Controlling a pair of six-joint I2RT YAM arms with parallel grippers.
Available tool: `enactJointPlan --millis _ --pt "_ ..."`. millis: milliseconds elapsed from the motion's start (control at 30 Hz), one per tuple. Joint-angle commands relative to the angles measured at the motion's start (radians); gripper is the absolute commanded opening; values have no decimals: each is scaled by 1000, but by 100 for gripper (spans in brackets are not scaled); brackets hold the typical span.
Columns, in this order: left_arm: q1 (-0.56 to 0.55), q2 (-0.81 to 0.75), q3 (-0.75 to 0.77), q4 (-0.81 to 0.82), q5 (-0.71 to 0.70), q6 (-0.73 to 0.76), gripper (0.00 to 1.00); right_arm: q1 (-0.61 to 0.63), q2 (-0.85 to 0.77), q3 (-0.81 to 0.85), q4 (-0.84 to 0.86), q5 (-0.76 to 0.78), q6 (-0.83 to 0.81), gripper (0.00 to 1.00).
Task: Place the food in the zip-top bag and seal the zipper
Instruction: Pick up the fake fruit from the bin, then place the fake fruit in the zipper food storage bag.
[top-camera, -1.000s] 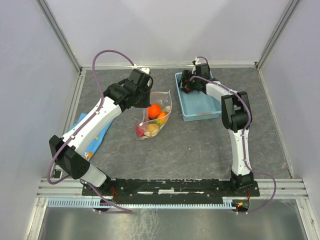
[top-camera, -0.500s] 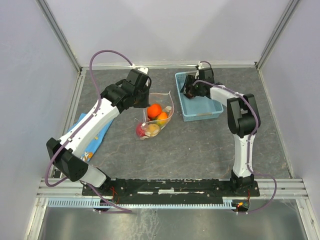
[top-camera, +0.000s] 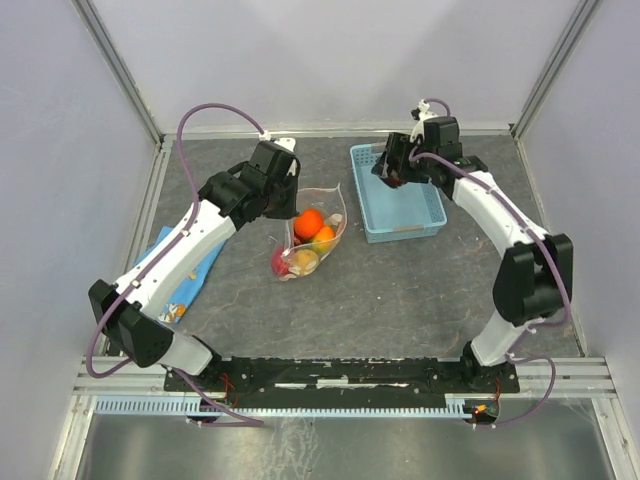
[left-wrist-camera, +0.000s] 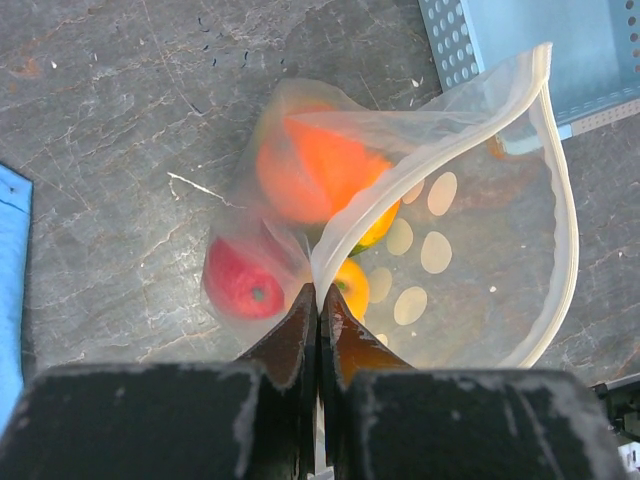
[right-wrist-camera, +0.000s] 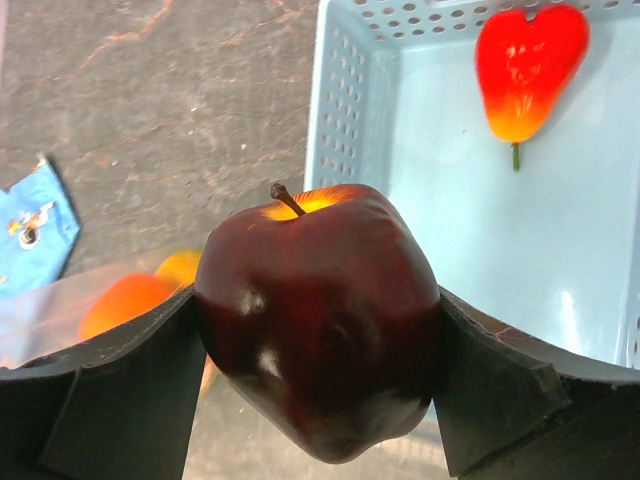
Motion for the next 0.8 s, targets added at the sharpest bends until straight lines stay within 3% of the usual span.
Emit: enactJointPlan --millis 0,333,633,767 --pt "3 -53 -23 77 37 51 3 32 -143 -16 -127 -44 31 62" --pt "2 -55 -34 106 69 78 3 228 -348 5 -248 2 75 62" --pt "2 -66 -39 112 101 98 3 372 -331 74 -273 -8 140 62" --pt "2 -79 -62 135 130 95 3 406 -300 58 -198 -50 166 62"
